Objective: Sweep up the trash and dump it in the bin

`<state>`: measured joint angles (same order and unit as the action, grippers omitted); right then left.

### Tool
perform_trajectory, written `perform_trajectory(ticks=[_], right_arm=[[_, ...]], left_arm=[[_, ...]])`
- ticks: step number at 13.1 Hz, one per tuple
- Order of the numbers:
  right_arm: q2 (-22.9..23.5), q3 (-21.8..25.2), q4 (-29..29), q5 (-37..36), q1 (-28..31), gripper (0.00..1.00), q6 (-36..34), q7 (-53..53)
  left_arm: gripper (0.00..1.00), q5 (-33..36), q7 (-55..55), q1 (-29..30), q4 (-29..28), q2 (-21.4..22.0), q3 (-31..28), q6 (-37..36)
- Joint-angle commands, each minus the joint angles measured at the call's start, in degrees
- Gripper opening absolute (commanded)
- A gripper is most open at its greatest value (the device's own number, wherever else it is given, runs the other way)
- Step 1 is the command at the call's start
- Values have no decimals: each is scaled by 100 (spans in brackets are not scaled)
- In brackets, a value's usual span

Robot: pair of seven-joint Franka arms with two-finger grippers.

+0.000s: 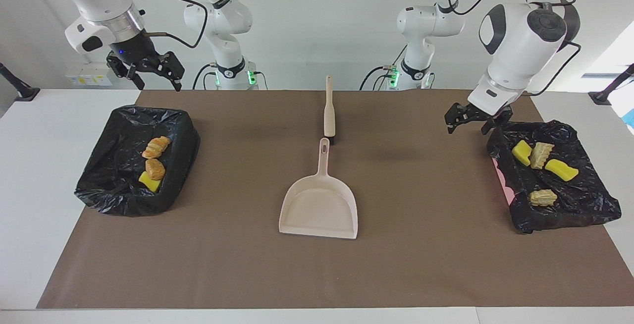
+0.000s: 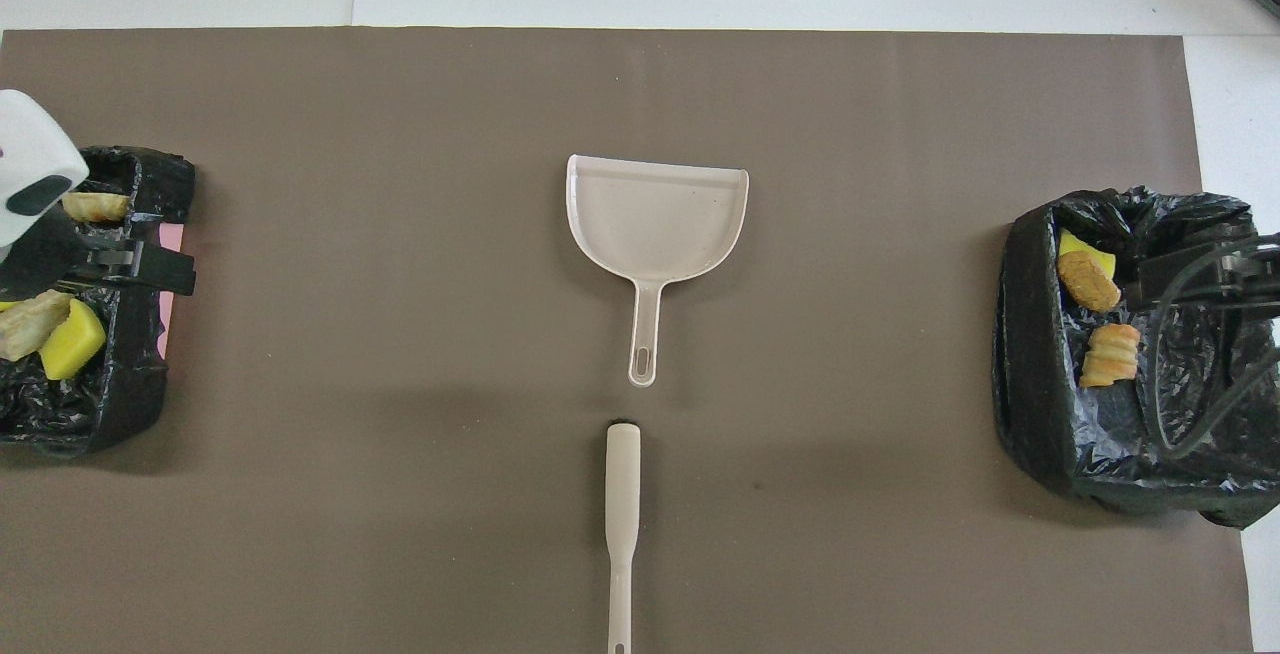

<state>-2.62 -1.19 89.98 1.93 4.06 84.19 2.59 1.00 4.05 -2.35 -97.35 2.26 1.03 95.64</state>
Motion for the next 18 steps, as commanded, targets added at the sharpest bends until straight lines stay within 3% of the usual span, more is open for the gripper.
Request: perform_trajectory(ticks=[1, 8, 9, 18], right_arm=[[-55, -21, 20, 115, 24, 100, -87, 48], [-55, -21, 28, 115, 24, 100, -87, 48], [-55, -21, 20, 115, 24, 100, -87, 48], [-63, -21, 28, 115, 24, 100, -87, 48]], left_arm=[[100, 67, 148, 42, 523, -15, -15, -432], [100, -47, 131, 120, 323, 450, -32, -467], [100, -56, 148, 330, 304, 460, -24, -459], [100, -294, 157, 296, 111, 609, 20, -485]])
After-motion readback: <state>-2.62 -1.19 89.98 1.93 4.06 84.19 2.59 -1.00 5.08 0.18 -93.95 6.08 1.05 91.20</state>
